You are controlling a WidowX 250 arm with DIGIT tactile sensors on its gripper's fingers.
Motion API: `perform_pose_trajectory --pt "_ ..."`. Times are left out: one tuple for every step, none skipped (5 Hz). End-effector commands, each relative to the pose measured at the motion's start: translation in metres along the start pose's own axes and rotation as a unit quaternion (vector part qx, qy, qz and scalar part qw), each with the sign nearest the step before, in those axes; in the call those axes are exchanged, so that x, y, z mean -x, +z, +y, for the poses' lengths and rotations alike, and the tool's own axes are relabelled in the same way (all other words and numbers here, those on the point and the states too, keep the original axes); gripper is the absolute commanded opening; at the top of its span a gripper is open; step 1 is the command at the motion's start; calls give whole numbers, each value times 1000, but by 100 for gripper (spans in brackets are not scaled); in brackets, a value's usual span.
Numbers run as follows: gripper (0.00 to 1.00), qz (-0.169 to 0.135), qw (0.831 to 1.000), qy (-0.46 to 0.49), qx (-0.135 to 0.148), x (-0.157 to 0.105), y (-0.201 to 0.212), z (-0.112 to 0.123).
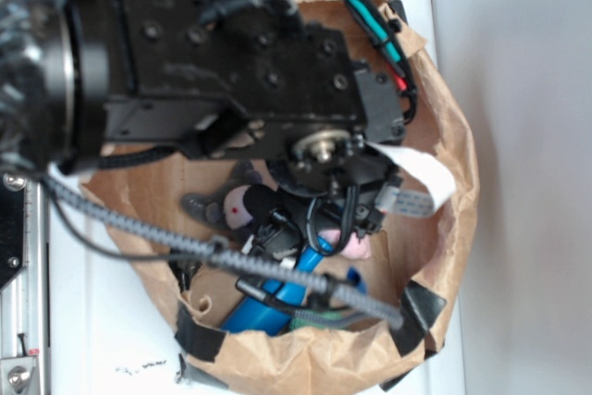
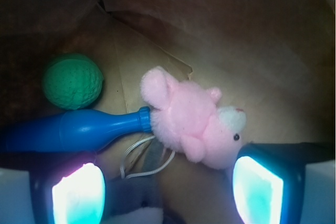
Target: Grab the green ball.
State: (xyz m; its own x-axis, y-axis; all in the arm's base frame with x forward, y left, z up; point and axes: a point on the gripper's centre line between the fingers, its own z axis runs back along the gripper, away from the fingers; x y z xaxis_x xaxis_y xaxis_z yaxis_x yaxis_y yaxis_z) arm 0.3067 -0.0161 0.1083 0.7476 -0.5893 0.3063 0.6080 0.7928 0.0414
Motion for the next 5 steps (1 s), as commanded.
perform_pose_trajectory --pt "100 11 997 -69 -31 -36 -2 -42" --pt "100 12 995 -92 -28 -40 -13 -58" --pt "100 -8 997 -79 -3 -39 -26 -58" --pt "100 -79 995 -38 53 -20 -28 -38" --pt "100 -113 990 -14 87 2 -29 -16"
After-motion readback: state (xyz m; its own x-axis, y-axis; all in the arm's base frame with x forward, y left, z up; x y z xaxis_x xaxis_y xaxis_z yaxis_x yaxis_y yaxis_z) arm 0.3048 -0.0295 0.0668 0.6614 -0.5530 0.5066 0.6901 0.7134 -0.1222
